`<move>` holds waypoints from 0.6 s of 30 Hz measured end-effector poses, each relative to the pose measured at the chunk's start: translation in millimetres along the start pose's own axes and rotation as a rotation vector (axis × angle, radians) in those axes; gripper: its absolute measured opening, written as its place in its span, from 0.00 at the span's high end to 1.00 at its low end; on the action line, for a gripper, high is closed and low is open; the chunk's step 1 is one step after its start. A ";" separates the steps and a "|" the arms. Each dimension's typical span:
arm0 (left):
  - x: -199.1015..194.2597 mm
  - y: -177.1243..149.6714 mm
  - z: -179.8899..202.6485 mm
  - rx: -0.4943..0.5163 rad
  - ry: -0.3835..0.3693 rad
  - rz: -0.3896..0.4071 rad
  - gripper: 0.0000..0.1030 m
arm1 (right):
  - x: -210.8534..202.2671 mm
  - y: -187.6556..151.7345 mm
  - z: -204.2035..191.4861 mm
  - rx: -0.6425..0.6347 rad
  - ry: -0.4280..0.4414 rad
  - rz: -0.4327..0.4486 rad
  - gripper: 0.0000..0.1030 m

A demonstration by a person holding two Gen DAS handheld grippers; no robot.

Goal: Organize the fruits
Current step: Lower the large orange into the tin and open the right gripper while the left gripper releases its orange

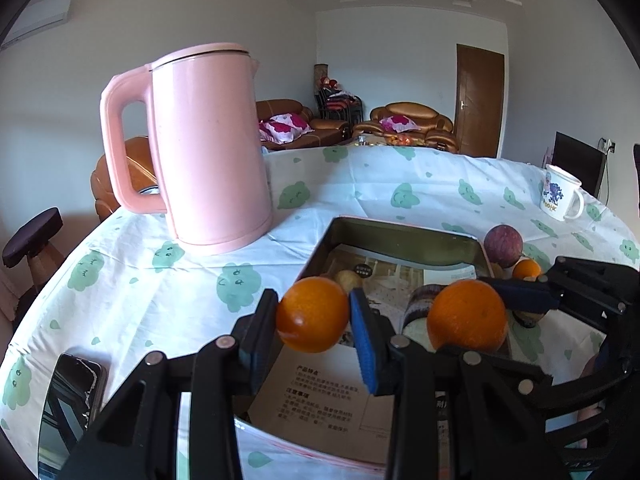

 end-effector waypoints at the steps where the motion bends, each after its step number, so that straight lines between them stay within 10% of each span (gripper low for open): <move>1: 0.7 -0.2 0.8 0.003 -0.002 -0.004 0.63 | 0.9 -0.5 -0.4 -0.001 -0.001 -0.005 0.52; 18: 11.7 -6.2 4.1 0.015 -0.022 -0.064 0.63 | 15.5 -9.4 0.3 -0.011 -0.014 -0.082 0.52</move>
Point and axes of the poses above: each gripper's, at about its wrist camera, not at the fingertips, and x roughly the way its jaws point, z to its right, y to its top, the point moved 10 cm from there along x, roughly the way its jaws point, and after that the axes turned 15 degrees about x, right-handed, at the moved point
